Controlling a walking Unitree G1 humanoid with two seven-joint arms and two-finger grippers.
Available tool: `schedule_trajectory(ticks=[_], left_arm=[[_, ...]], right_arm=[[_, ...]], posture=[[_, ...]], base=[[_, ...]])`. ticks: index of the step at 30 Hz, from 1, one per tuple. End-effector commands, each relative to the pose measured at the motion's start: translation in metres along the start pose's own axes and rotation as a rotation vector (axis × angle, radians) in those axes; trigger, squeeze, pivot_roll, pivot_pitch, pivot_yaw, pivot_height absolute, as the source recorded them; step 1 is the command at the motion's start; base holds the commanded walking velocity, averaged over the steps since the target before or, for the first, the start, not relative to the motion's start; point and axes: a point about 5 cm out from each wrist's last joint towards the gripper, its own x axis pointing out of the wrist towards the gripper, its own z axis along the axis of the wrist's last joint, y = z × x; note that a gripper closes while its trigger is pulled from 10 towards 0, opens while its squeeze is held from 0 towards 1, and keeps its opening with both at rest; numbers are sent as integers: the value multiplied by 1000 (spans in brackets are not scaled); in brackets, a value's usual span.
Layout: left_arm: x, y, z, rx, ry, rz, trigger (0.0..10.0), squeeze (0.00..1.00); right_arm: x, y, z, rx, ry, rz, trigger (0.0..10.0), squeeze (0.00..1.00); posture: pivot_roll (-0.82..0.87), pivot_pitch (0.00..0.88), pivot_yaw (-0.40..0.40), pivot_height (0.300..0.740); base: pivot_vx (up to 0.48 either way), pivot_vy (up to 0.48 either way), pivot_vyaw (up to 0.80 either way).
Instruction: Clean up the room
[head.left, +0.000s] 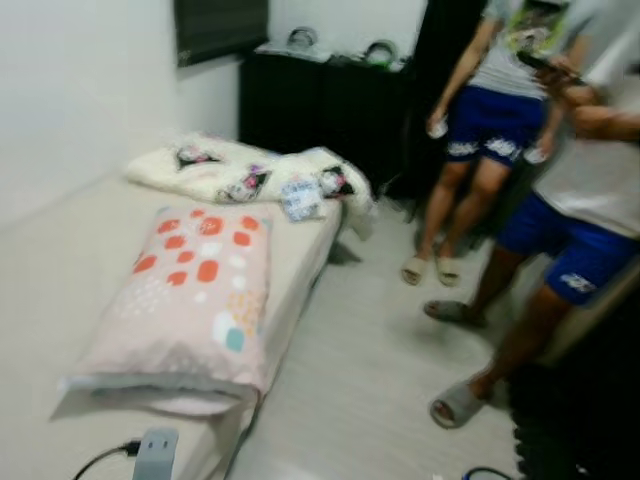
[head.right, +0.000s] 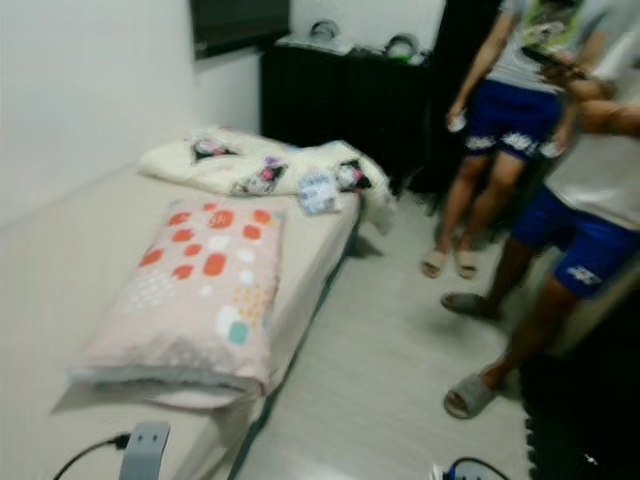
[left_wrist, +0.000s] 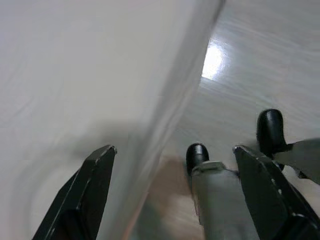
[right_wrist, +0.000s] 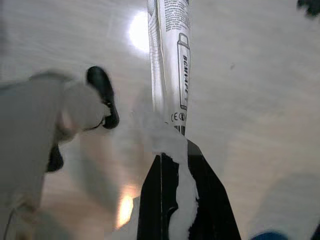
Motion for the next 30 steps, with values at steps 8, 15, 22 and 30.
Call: schedule_trajectory(ticks=[8,15,22,30], left_arm=[[0,-4,-1,17,5,-8,10000,0],[-1,-5,-7,26,21,-13,10000,0],[-4,-11,-22,27,45,-20,10000,0],[-8,-18,-39,53,78,-37,10000,0]], right_arm=[[4,21,15,-9,-29,22,10000,0],[4,23,8,-4,-16,24,10000,0],[0,0,-7,-4,15,-10,10000,0],[-3,-9,-15,-4,22,-30,10000,0]], posture=[[44,0,-78,740],[28,0,-81,740],[15,0,-91,740],[14,0,-95,740]], base=[[0,0,-774],[0,0,-775],[0,0,-772],[0,0,-773]])
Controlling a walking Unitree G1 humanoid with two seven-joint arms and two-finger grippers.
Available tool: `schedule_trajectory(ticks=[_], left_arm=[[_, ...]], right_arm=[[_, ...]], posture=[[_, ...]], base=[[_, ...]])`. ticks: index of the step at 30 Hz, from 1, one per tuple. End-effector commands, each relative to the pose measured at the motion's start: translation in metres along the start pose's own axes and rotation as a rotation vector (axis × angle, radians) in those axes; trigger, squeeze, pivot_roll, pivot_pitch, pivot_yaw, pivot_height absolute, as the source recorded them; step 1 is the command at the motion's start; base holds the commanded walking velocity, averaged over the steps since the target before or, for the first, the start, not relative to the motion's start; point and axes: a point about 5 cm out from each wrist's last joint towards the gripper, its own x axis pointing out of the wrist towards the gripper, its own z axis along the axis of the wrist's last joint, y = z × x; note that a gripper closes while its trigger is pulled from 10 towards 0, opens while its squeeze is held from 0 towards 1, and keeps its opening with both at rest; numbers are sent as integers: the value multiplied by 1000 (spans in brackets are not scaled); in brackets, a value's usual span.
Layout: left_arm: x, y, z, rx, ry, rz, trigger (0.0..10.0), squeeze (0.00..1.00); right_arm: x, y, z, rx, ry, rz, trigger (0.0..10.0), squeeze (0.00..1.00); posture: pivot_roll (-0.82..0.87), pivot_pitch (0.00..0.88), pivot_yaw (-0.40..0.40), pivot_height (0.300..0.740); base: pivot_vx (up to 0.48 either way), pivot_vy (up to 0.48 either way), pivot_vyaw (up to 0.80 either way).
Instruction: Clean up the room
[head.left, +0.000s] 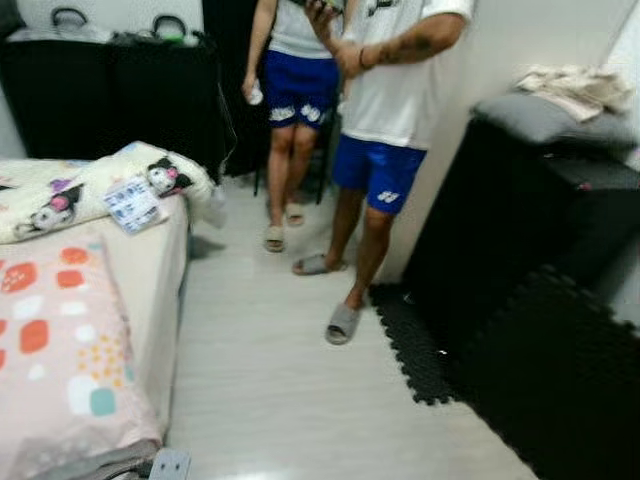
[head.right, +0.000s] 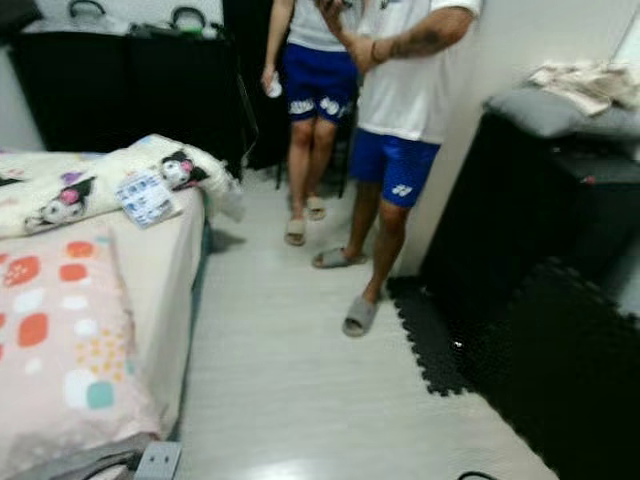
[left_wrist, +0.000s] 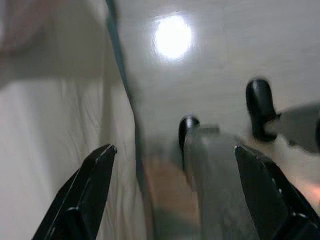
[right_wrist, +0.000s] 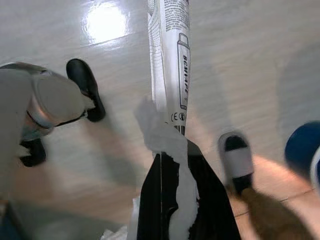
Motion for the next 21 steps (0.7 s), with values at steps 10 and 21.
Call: schedule_trajectory(ticks=[10,21], left_arm=[[1,9,10,18,-56,6,10000,0],[1,22,16,5,-76,29,10000,0]], right_arm=[[1,5,4,-15,-21,0,10000,0],[4,22,36,-23,-102,35,10000,0]], posture=[[40,0,-88,740],[66,0,-103,740]], base=[[0,0,-769],[0,0,0]])
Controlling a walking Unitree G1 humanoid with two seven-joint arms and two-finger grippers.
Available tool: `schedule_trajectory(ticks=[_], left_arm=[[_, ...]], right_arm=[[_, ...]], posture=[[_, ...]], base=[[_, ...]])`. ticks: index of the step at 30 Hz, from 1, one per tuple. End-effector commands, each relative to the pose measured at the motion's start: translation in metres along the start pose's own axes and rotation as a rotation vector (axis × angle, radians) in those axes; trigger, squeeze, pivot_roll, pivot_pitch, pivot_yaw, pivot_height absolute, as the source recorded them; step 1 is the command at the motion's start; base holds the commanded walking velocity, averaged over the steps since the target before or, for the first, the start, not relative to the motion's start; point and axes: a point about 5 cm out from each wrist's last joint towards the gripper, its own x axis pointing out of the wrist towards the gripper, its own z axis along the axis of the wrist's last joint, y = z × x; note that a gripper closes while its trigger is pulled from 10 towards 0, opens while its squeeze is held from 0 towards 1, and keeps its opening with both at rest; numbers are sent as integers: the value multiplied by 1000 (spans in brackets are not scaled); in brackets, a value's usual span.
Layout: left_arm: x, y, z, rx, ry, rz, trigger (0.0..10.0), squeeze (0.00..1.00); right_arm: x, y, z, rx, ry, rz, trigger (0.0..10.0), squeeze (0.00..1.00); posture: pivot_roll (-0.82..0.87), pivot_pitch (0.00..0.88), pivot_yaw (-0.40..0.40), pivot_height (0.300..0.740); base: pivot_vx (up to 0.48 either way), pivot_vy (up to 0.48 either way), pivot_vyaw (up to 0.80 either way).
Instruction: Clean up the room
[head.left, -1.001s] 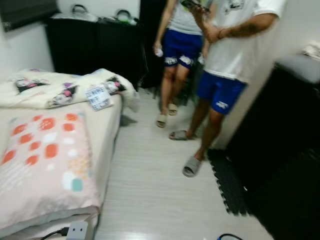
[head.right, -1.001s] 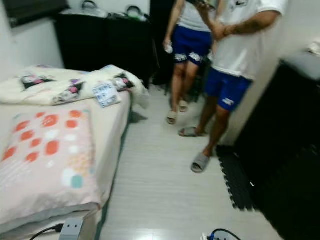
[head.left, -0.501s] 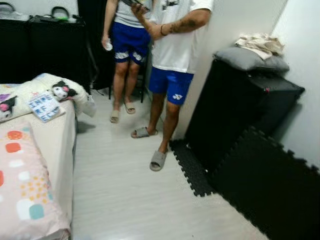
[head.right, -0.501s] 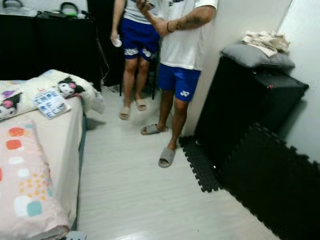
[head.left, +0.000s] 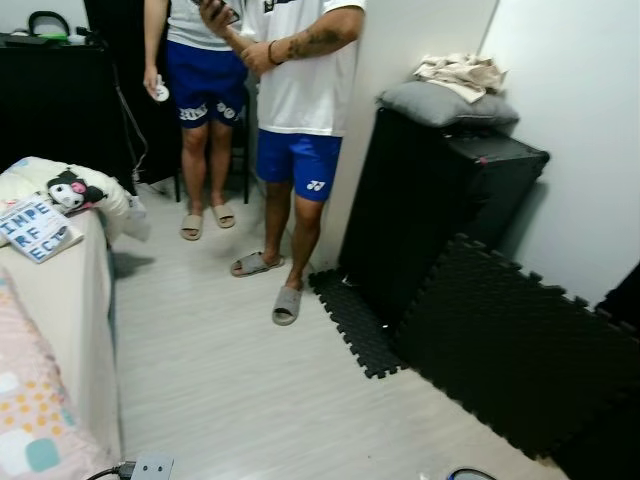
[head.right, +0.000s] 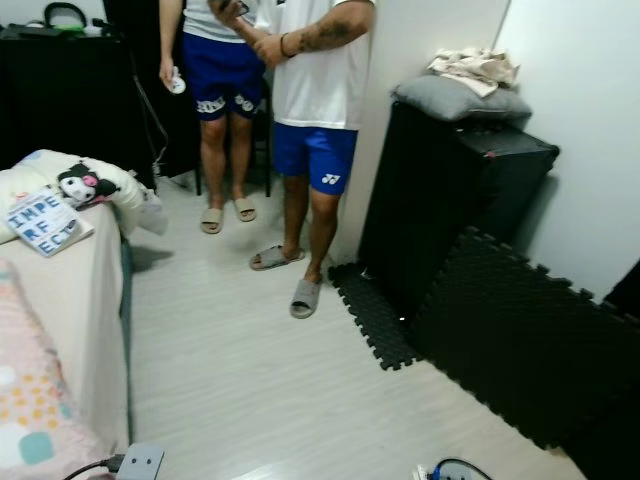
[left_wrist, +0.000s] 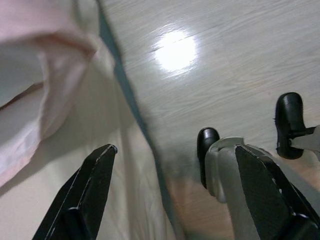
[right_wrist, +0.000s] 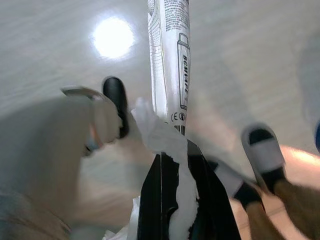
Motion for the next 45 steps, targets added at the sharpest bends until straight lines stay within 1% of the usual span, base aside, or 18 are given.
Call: schedule_trajectory(ticks=[1,4,5,6,11,12,15,18,19,22,23,24,28,31,33,35,42,45], left_arm=[[0,4,-2,-9,9,7,10000,0],[-1,6,-4,-16,12,13,10000,0],[-1,11,-8,-65,16,40,10000,0],[-2,13,-10,-90,19,56,10000,0],[-2,15,-12,-104,22,65,10000,0],[-3,17,-15,-119,26,75,10000,0],[-4,20,-19,-138,35,89,10000,0],[-6,22,-28,-153,53,103,10000,0],[-7,21,-29,-146,59,102,10000,0],[-7,21,-30,-139,61,99,10000,0],[-6,19,-26,-145,50,82,10000,0],[-4,16,-18,-130,31,64,10000,0],[-1,9,-7,-119,8,33,10000,0],[-1,2,-4,-99,-2,8,10000,0],[-1,2,-4,-99,-2,8,10000,0],[0,-5,1,-56,-13,-16,10000,0],[0,-6,0,11,-5,-32,10000,0],[-1,-5,-3,17,2,-34,10000,0]], right_arm=[[0,1,3,-1,-12,3,10000,0],[1,2,4,-6,-14,9,10000,0],[2,8,7,-42,-15,31,10000,0],[2,9,11,-73,-15,42,10000,0],[2,11,13,-94,-15,49,10000,0],[3,12,18,-108,-22,56,10000,0],[3,11,22,-142,-21,64,10000,0],[2,5,26,-159,-20,60,10000,0],[1,1,24,-156,-15,47,10000,0],[1,-2,23,-150,-12,37,10000,0],[1,-1,21,-120,-13,38,10000,0],[2,4,19,-126,-8,50,10000,0],[2,12,15,-133,0,70,10000,0],[3,15,14,-132,1,77,10000,0],[3,15,14,-132,1,77,10000,0],[3,19,16,-138,-1,92,10000,0],[4,23,18,-130,-8,107,10000,0],[4,24,16,-128,-4,109,10000,0]], posture=[[66,0,-103,740],[80,0,-118,740],[115,0,-149,740],[115,0,-158,740],[115,0,-160,740],[118,0,-176,740],[118,0,-180,740],[110,0,-162,740],[101,0,-152,740],[101,0,-152,740],[96,0,-162,740],[89,0,-158,740],[93,0,-149,740],[94,0,-143,740],[94,0,-143,740],[97,0,-134,740],[99,0,-117,740],[103,0,-117,740]], base=[[0,0,0],[0,0,0],[0,0,0],[0,0,0],[0,0,0],[0,0,0],[0,0,-521],[0,0,-781],[0,0,-781],[0,0,-781],[0,0,-781],[0,0,-781],[0,0,-781],[0,0,-781],[0,0,-781],[0,0,-781],[0,0,-781],[0,0,-781]])
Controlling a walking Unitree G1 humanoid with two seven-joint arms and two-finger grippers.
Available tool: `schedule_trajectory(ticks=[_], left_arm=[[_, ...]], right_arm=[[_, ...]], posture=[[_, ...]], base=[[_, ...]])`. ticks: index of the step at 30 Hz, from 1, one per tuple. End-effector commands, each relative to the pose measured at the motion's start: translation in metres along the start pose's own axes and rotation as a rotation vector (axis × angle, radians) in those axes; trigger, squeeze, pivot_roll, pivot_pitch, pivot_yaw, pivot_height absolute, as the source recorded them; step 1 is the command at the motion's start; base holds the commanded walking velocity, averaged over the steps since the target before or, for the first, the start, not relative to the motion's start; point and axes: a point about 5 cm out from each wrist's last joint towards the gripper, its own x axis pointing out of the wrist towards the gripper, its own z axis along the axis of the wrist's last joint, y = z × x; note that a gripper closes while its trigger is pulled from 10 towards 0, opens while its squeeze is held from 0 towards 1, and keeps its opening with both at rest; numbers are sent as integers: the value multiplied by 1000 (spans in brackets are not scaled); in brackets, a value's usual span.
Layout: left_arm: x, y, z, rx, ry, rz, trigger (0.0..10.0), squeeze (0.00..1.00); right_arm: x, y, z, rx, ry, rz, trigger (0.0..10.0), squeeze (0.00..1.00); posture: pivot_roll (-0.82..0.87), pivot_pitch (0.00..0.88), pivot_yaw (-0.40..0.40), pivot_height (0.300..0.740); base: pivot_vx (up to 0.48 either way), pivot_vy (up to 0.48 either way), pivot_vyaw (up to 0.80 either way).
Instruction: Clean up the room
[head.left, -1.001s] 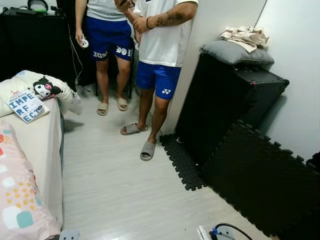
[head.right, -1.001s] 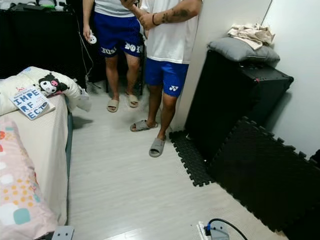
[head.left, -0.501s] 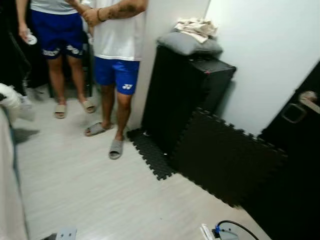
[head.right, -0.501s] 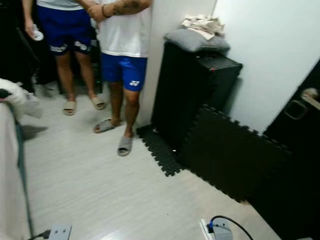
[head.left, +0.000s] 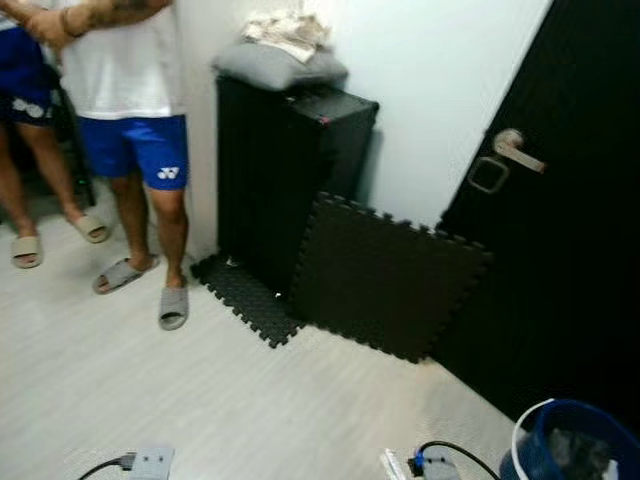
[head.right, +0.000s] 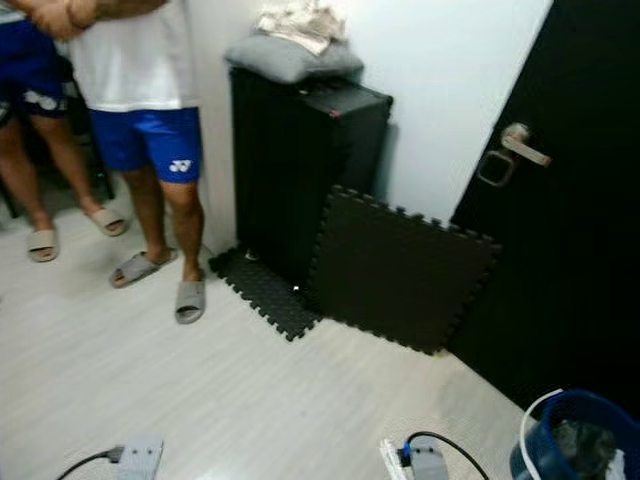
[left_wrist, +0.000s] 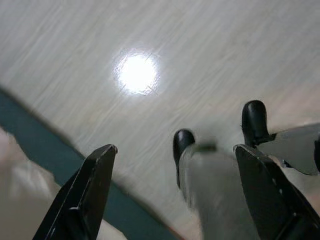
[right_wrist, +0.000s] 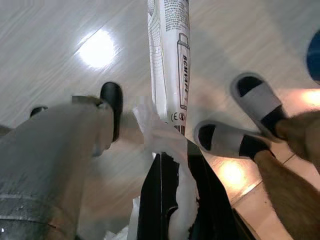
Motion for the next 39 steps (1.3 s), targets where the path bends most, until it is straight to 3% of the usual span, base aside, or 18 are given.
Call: schedule_trajectory(ticks=[1,17,32,39], left_arm=[[-1,1,-7,16,29,-5,10000,0],[-3,-7,-17,-5,58,-36,10000,0],[-4,-10,-20,-18,74,-57,10000,0],[-3,-9,-17,-22,67,-57,10000,0]], right_arm=[[0,3,-4,2,10,6,10000,0],[1,6,-7,-26,21,20,10000,0],[1,8,-11,-65,32,13,10000,0],[1,8,-11,-57,36,17,10000,0]], posture=[[103,0,-117,740],[109,0,-125,740],[100,0,-119,740],[101,0,-116,740]], base=[[0,0,-781],[0,0,-781],[0,0,0],[0,0,-781]])
